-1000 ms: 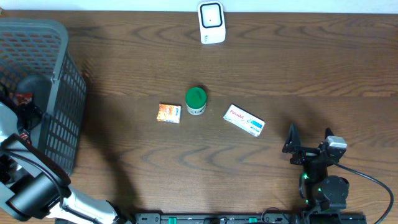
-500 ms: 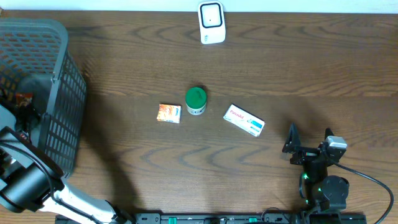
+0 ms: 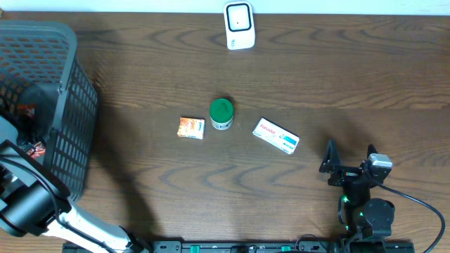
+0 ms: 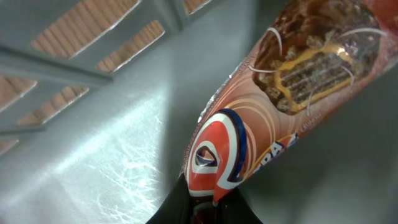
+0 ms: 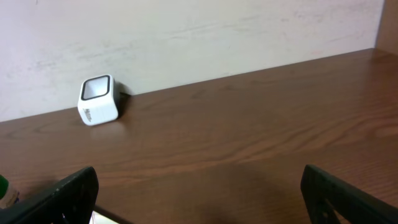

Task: Scan the item barcode
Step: 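Reach into the basket and grasp the red Tora chocolate bar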

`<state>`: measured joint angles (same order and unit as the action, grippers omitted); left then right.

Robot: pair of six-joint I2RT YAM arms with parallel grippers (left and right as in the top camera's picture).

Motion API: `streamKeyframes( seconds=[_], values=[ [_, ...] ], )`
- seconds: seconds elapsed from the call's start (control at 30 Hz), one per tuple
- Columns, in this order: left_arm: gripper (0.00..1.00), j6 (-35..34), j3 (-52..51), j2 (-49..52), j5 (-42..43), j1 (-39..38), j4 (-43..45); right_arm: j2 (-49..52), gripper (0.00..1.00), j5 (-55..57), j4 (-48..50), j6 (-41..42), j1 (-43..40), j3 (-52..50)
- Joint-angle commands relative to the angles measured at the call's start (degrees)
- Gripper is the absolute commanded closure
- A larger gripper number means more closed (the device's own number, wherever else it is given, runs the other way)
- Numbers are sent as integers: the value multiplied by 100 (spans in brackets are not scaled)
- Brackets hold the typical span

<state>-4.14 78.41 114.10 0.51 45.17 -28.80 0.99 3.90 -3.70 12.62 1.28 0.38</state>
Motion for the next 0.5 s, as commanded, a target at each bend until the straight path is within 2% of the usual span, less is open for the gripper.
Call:
streamKeyframes(
  seconds=[0.0,0.13,0.23,0.47],
  values=[
    [92,-841,59,-151,1032,31,-120,-24,1,50,-17,61,70,-7],
    [92,-1032,315,-920,2503,31,120,-24,1,50,-17,61,70,-7],
    [93,-1486,501,-1727,3370,31,455,-24,1,50,-17,61,70,-7],
    [92,-2553,551,-3947,3598,-15,962,-24,1,50,-17,61,70,-7]
  ],
)
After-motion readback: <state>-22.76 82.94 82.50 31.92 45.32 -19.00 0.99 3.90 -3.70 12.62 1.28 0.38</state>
